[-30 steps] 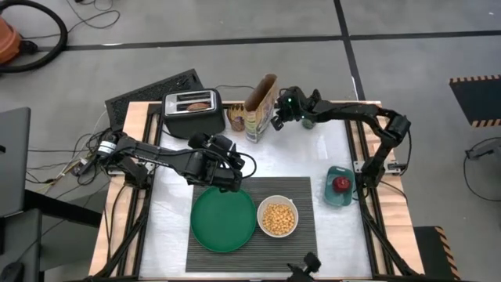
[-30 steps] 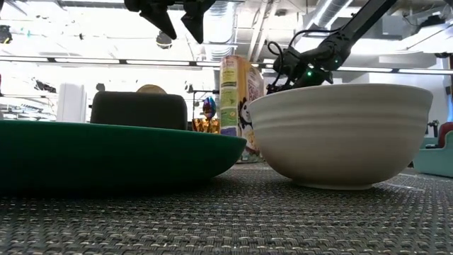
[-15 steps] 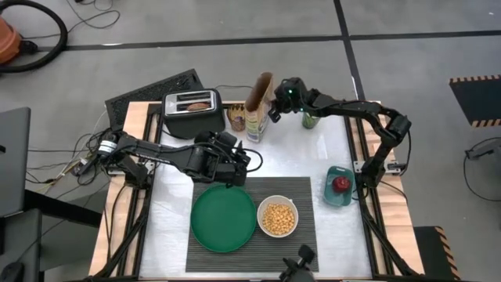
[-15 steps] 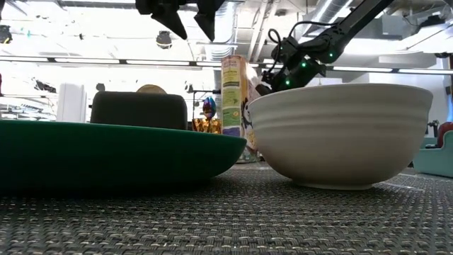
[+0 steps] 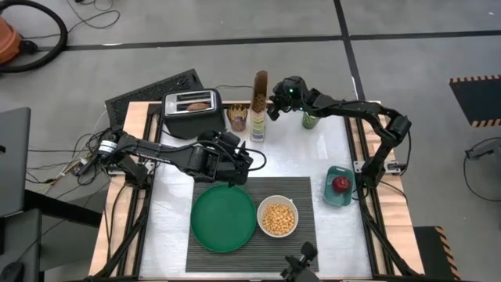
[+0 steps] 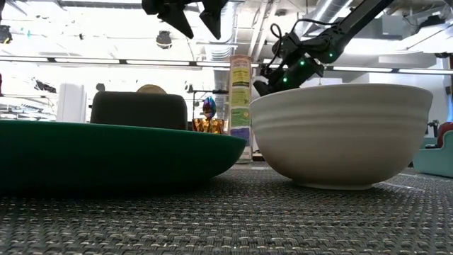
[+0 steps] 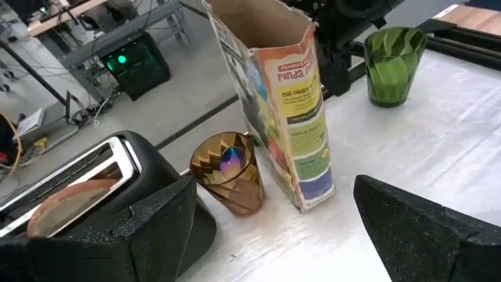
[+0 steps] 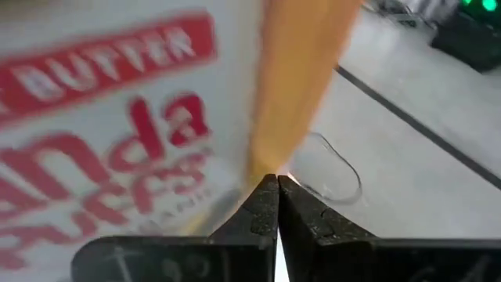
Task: Arrange a breakfast setting
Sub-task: Pour the cereal into the bowl, then put the spoon beside the bowl on the mat
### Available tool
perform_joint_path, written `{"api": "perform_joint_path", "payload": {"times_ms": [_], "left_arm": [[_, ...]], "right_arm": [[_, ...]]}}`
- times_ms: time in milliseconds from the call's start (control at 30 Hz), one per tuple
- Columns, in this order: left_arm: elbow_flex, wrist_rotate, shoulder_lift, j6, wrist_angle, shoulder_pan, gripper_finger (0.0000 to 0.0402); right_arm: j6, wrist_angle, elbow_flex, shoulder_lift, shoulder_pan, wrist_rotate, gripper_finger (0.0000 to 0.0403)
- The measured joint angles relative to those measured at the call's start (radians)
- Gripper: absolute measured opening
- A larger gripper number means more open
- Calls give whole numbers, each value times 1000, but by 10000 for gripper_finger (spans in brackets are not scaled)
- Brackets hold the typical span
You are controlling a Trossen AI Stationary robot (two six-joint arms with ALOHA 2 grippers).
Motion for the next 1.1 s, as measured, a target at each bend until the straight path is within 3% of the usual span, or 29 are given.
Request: {"api": "perform_joint_path", "payload": {"times_ms": [267,567,767,867,1100], "left_arm": [[34,77,-16,173,-4,0,330],[76,211,-93,526,-8,33,330],[66,526,-92,872,38,178,330],[62,623,-89,1022,40,266,330],[62,841,-89,1106,84,523,330]], "right_arm": [[19,-186,0,-227,-43,73,38],[11,-569,1,-514,-45,97,109],[8,-747,1,-620,-13,91,177],[9,-807,1,-655,-3,91,202],[17,-922,1,-704,-5,90,218]]}}
